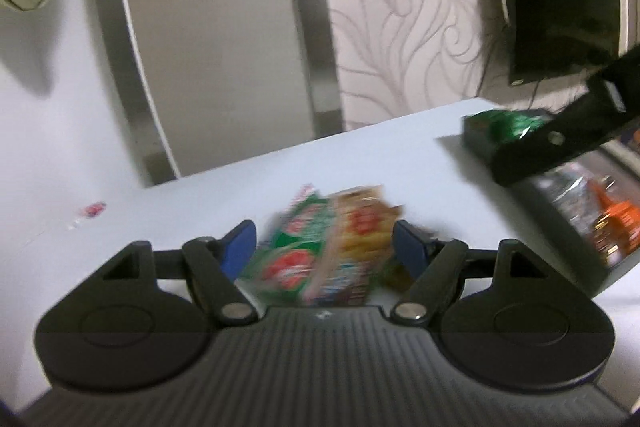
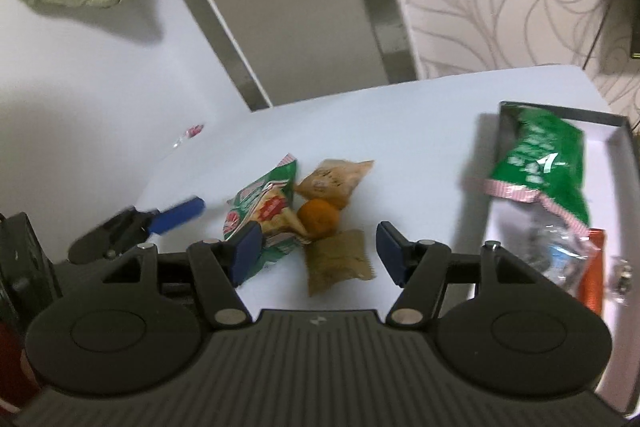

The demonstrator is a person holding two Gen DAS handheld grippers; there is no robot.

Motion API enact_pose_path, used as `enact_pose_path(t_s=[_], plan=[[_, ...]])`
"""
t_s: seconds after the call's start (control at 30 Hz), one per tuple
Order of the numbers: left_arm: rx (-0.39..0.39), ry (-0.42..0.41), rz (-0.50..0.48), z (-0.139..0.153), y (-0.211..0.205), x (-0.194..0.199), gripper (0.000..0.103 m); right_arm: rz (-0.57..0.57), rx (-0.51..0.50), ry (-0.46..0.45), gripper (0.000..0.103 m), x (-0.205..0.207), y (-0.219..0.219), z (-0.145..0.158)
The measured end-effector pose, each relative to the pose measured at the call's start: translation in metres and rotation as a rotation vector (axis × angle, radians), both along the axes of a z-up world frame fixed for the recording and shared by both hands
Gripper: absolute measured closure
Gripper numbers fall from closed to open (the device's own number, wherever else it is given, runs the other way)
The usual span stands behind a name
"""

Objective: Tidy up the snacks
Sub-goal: 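Move both tools back toward the loose snacks on the table, then grasp the shrimp chip bag with the left gripper while the right grasps the brown packet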

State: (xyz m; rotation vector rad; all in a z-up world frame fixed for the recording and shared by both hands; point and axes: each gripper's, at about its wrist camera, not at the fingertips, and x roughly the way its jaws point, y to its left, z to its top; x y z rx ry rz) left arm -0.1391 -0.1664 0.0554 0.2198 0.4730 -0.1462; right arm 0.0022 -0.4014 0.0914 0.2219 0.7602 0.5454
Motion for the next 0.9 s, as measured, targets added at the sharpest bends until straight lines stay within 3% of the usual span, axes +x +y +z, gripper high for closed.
enact_pose_path(t_s=[0.1,0.23,0.3,0.5,0.57,0.67,0.8,0.9], plan=[[0.063,-0.013,-0.055,-0.008,0.007,0.011,0.026,-0.008,-0.010,0.030,0.034,0.001,0.011,-0.007],[0.168,-0.054,-0.220,-0.019,0.013,0.016,0.022,-0.046,-0.010,0.049,0.034,-0.005,0.007,-0.010],[0.178,-0.067,-0.277,-0.021,0.019,0.019,0.019,-0.081,-0.009,0.055,0.034,-0.008,0.004,-0.011],[0.069,0.054,-0.417,-0.025,0.029,0.035,0.016,-0.153,-0.001,0.091,0.034,-0.025,-0.004,-0.019],[0.064,0.062,-0.423,-0.031,0.030,0.033,0.010,-0.163,-0.005,0.104,0.034,-0.027,0.000,-0.023],[0.057,0.070,-0.413,-0.036,0.027,0.035,0.008,-0.171,-0.012,0.124,0.034,-0.025,0.006,-0.031],[0.012,0.077,-0.387,-0.035,0.036,0.033,0.026,-0.151,-0.036,0.139,0.034,-0.016,0.021,-0.043],[-0.042,0.096,-0.354,-0.032,0.053,0.029,0.028,-0.132,-0.062,0.161,0.035,-0.004,0.033,-0.055]])
